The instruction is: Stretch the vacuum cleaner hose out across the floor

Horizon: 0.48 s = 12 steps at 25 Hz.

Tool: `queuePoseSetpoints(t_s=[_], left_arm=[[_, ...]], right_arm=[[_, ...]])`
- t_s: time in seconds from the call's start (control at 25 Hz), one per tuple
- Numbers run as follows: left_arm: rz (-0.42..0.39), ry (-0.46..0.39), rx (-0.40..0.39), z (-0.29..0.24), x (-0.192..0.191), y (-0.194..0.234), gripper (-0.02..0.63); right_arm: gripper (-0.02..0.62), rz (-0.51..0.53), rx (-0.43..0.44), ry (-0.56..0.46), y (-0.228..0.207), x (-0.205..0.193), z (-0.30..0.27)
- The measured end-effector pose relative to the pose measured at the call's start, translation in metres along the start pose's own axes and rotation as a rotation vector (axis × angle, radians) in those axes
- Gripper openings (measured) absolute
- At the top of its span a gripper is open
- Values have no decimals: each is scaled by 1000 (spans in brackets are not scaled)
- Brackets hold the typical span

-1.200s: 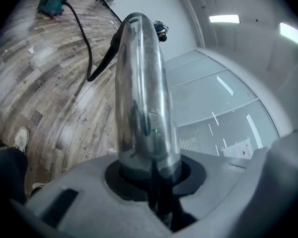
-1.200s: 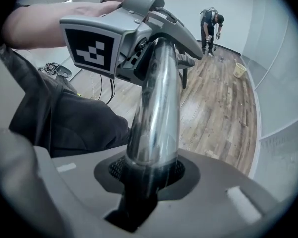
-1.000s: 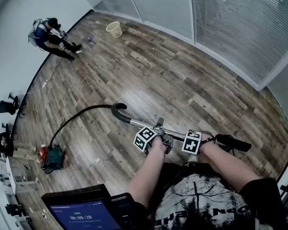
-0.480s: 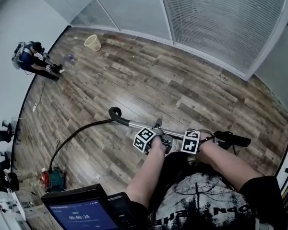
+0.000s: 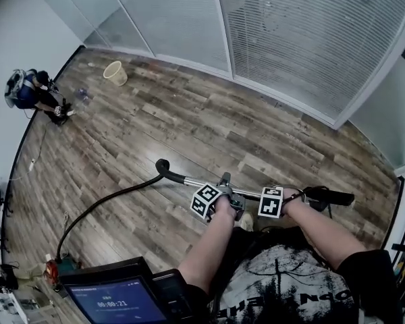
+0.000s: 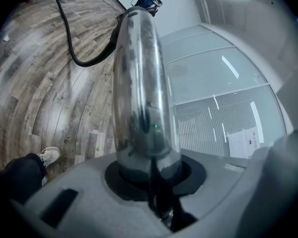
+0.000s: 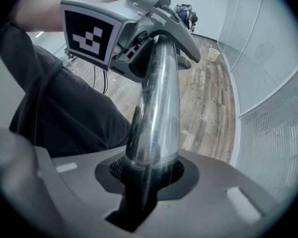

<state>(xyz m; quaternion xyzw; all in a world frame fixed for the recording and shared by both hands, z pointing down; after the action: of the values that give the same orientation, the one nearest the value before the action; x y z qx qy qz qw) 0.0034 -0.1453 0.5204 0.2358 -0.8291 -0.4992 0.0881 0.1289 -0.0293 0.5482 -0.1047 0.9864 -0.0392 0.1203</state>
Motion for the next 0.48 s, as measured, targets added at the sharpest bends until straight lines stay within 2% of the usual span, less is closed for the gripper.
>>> queuePoseSetpoints(t_s=[0.28, 0.48], left_arm=[[13, -16, -3, -38, 12, -18, 83], [4, -41, -44, -62, 4, -34, 92]], right_arm=[[104, 31, 23, 12, -48, -2, 6], [104, 79, 62, 8, -79, -19, 10]])
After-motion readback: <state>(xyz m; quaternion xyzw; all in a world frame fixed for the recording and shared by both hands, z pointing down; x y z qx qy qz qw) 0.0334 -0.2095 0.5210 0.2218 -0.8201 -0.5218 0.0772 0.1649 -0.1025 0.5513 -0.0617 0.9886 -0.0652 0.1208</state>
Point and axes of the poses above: the fingertips, and each gripper's own axes: z backward along the fingers, y to its left, x out of its top, the point moved 1 cm from there along z, backward along the fingers
